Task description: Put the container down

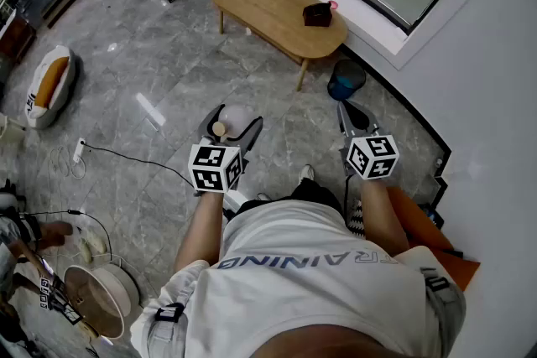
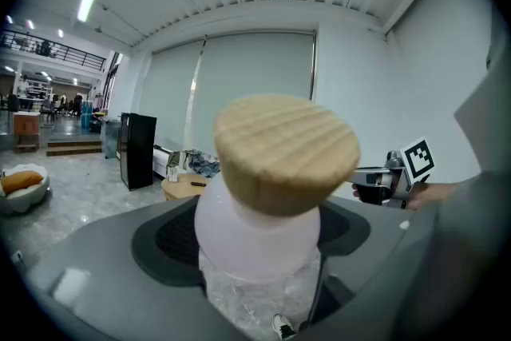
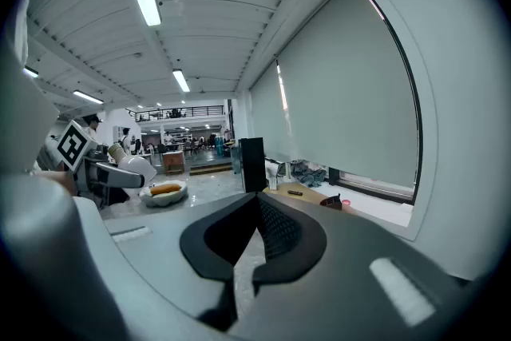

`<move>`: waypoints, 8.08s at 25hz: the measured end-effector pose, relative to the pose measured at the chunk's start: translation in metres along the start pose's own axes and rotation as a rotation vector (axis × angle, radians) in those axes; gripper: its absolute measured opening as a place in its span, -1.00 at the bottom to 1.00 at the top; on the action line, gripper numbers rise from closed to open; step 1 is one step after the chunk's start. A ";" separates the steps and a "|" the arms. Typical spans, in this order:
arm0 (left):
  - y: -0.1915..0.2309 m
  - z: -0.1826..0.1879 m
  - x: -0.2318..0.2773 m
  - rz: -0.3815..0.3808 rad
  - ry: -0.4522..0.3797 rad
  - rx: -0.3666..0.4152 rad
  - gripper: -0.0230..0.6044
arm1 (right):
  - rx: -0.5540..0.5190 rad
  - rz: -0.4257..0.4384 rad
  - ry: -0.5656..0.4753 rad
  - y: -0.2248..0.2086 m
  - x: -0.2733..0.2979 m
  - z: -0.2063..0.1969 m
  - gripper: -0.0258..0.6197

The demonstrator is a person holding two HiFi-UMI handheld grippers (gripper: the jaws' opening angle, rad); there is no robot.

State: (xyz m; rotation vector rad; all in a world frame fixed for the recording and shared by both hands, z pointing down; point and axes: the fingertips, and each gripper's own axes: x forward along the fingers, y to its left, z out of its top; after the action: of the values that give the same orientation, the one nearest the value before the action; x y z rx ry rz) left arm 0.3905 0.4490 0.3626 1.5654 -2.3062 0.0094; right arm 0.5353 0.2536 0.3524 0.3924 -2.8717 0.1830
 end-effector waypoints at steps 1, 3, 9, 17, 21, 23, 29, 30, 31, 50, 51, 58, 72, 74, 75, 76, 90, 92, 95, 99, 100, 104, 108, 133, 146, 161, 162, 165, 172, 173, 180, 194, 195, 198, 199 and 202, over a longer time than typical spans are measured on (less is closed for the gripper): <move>0.001 0.000 -0.002 -0.003 0.000 -0.002 0.35 | 0.000 0.001 0.002 0.003 0.000 -0.001 -0.87; 0.003 -0.001 -0.007 -0.007 0.000 -0.004 0.35 | 0.000 0.004 0.006 0.009 0.001 -0.003 -0.87; 0.010 0.003 -0.016 0.005 -0.026 -0.012 0.35 | -0.020 0.027 0.004 0.022 0.009 0.001 -0.87; 0.020 0.008 -0.022 0.008 -0.052 -0.025 0.35 | -0.050 0.042 0.010 0.033 0.020 0.010 -0.87; 0.029 0.006 -0.022 0.021 -0.058 -0.033 0.35 | -0.040 0.038 0.029 0.032 0.033 0.005 -0.87; 0.038 0.004 -0.023 0.038 -0.055 -0.045 0.35 | -0.039 0.045 0.032 0.034 0.040 0.006 -0.87; 0.075 0.008 -0.015 0.094 -0.034 -0.067 0.35 | -0.062 0.056 0.033 0.038 0.082 0.021 -0.87; 0.082 0.011 -0.011 0.105 -0.033 -0.069 0.35 | -0.064 0.059 0.036 0.037 0.092 0.022 -0.87; 0.089 0.014 -0.006 0.116 -0.031 -0.068 0.35 | -0.066 0.063 0.039 0.036 0.103 0.023 -0.87; 0.224 0.110 0.180 0.280 -0.020 -0.071 0.35 | -0.057 0.208 0.079 -0.034 0.367 0.078 -0.87; 0.230 0.115 0.192 0.287 -0.021 -0.072 0.35 | -0.055 0.217 0.077 -0.039 0.381 0.082 -0.87; 0.258 0.137 0.256 0.283 -0.018 -0.095 0.35 | -0.029 0.231 0.073 -0.073 0.454 0.096 -0.87; 0.395 0.190 0.412 0.071 0.045 -0.068 0.35 | 0.016 0.045 0.101 -0.099 0.612 0.121 -0.87; 0.417 0.207 0.437 0.024 0.052 -0.046 0.35 | 0.021 0.005 0.101 -0.100 0.637 0.132 -0.87; 0.430 0.215 0.450 0.004 0.059 -0.035 0.35 | 0.028 -0.015 0.102 -0.100 0.650 0.136 -0.87; 0.442 0.221 0.463 -0.013 0.069 -0.025 0.35 | 0.037 -0.035 0.104 -0.101 0.663 0.138 -0.87; 0.509 0.253 0.610 -0.252 0.189 0.037 0.35 | 0.152 -0.327 0.153 -0.152 0.725 0.139 -0.87; 0.504 0.253 0.628 -0.271 0.203 0.046 0.35 | 0.168 -0.358 0.159 -0.167 0.721 0.134 -0.87; 0.487 0.249 0.652 -0.301 0.223 0.066 0.35 | 0.199 -0.391 0.172 -0.190 0.713 0.121 -0.87; 0.463 0.244 0.691 -0.330 0.256 0.092 0.35 | 0.237 -0.408 0.168 -0.226 0.716 0.105 -0.87; 0.456 0.243 0.700 -0.336 0.265 0.094 0.35 | 0.248 -0.415 0.167 -0.237 0.718 0.102 -0.87; 0.431 0.240 0.736 -0.375 0.310 0.117 0.35 | 0.297 -0.427 0.153 -0.275 0.724 0.092 -0.87; 0.407 0.236 0.778 -0.392 0.348 0.147 0.35 | 0.355 -0.454 0.177 -0.316 0.724 0.070 -0.87; 0.366 0.117 0.941 -0.714 0.558 0.393 0.35 | 0.584 -0.756 0.256 -0.372 0.748 -0.029 -0.87; 0.333 -0.059 1.000 -0.772 0.635 0.538 0.35 | 0.663 -0.745 0.328 -0.368 0.764 -0.126 -0.87; 0.308 -0.216 1.046 -0.720 0.772 0.658 0.35 | 0.784 -0.738 0.376 -0.337 0.758 -0.200 -0.87; 0.309 -0.218 1.046 -0.713 0.773 0.658 0.35 | 0.788 -0.739 0.376 -0.336 0.758 -0.202 -0.87; 0.310 -0.224 1.050 -0.697 0.772 0.683 0.35 | 0.796 -0.747 0.377 -0.337 0.756 -0.206 -0.87; 0.314 -0.233 1.057 -0.644 0.806 0.672 0.35 | 0.802 -0.756 0.362 -0.337 0.754 -0.204 -0.87; 0.315 -0.233 1.056 -0.651 0.812 0.670 0.35 | 0.802 -0.757 0.359 -0.337 0.754 -0.202 -0.87; 0.303 -0.207 1.047 -0.752 0.825 0.638 0.51 | 0.788 -0.757 0.334 -0.334 0.752 -0.187 -0.87; 0.327 -0.026 0.959 -0.738 0.714 0.520 0.08 | 0.664 -0.760 0.249 -0.357 0.731 -0.098 -0.87; 0.333 -0.008 0.954 -0.720 0.680 0.500 -0.04 | 0.650 -0.739 0.234 -0.358 0.732 -0.088 -0.87; 0.349 0.048 0.932 -0.652 0.595 0.439 -0.19 | 0.607 -0.677 0.186 -0.358 0.734 -0.054 -0.87; 0.354 0.067 0.923 -0.624 0.566 0.417 -0.22 | 0.592 -0.658 0.176 -0.357 0.733 -0.043 -0.87; 0.366 0.125 0.897 -0.531 0.454 0.338 -0.41 | 0.536 -0.610 0.148 -0.357 0.732 -0.004 -0.87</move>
State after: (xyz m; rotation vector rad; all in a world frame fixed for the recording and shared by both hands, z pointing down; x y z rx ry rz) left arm -0.2678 -0.2411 0.5752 2.0407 -1.5532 0.5815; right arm -0.0493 -0.2687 0.5711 1.2560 -2.3822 0.8200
